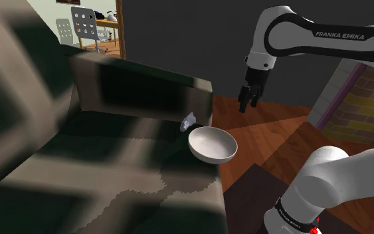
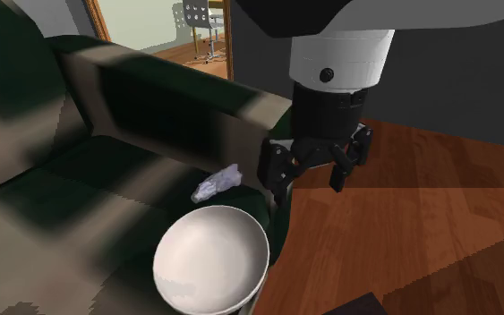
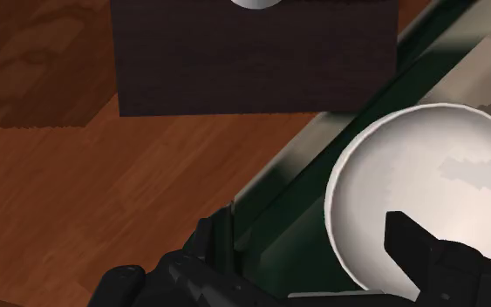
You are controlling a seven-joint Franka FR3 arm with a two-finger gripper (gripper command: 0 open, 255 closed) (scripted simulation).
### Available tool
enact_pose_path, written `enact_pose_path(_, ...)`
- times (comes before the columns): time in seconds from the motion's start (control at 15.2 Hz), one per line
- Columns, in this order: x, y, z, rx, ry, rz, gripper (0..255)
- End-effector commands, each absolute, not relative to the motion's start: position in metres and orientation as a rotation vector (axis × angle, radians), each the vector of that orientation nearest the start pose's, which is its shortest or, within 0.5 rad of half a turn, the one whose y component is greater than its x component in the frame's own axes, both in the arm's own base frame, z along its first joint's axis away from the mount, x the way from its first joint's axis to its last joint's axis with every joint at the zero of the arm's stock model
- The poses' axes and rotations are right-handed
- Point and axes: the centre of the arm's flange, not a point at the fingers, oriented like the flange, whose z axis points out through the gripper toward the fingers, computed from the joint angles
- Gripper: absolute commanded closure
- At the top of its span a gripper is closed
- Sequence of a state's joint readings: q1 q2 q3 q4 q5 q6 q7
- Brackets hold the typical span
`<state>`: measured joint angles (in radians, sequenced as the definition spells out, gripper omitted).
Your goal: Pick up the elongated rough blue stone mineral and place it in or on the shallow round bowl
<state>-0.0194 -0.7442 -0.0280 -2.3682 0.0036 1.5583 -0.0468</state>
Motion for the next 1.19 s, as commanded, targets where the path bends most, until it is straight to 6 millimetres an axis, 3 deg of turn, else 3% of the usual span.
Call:
enact_pose_path(0.0, 0.315, -0.017, 0.571, -3.114, -0.011, 0.101, 0)
enact_pose_path(0.59, 0.394, 0.08, 0.532, -3.131, 0.724, 0.148, 0)
enact_pose_path(1.12, 0.492, 0.124, 0.487, -2.994, 1.386, 0.186, 0)
